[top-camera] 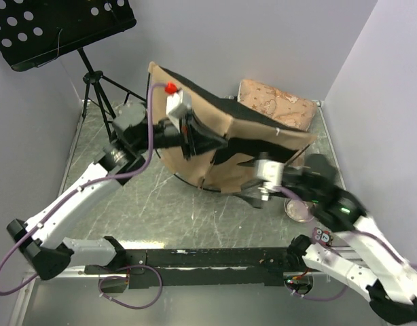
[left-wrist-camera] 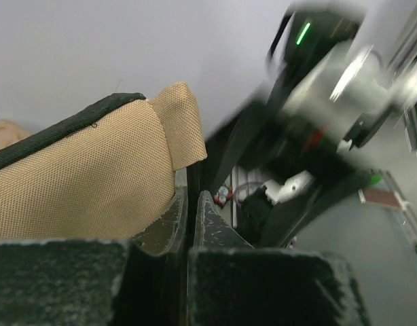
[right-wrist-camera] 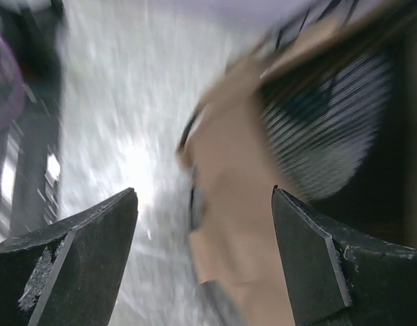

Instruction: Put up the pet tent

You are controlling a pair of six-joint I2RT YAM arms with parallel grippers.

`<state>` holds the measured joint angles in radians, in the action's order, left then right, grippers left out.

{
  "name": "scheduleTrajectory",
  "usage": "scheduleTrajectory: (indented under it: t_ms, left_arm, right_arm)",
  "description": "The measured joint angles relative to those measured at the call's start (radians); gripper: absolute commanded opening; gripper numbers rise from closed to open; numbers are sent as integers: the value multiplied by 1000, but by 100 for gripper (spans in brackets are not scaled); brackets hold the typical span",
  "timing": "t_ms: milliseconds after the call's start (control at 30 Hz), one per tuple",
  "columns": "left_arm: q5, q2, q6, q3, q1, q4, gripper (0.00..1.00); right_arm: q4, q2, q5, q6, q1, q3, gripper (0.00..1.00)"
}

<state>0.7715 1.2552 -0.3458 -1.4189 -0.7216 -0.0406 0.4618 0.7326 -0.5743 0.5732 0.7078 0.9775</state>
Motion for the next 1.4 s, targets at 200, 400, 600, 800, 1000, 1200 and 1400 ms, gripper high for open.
scheduleTrajectory:
  t_ms: [200, 400, 600, 800, 1000, 1200, 1400]
  left_arm:
    - [-119, -60, 77, 155, -90, 11, 1]
    - [-363, -28, 92, 209, -306, 3, 20]
    - [-359, 23, 196, 173, -417, 116, 56]
    - [-179, 66, 481, -14, -407, 455, 84]
    - [-52, 27, 660, -86, -373, 736, 84]
    - [142, 16, 519, -266, 106, 753, 83]
    - [264, -37, 35, -154, 603, 290, 86]
  right_arm:
    - [95, -125, 15, -182, -33, 221, 80]
    - [92, -129, 315, -225, -103, 245, 93]
    - [74, -35, 413, -268, -146, 367, 94]
    - [93, 69, 190, -334, -146, 511, 91]
    - [237, 235, 16, -310, -133, 494, 83]
    - [405, 326, 10, -229, -121, 389, 75]
    - [497, 203, 31, -106, -110, 356, 75]
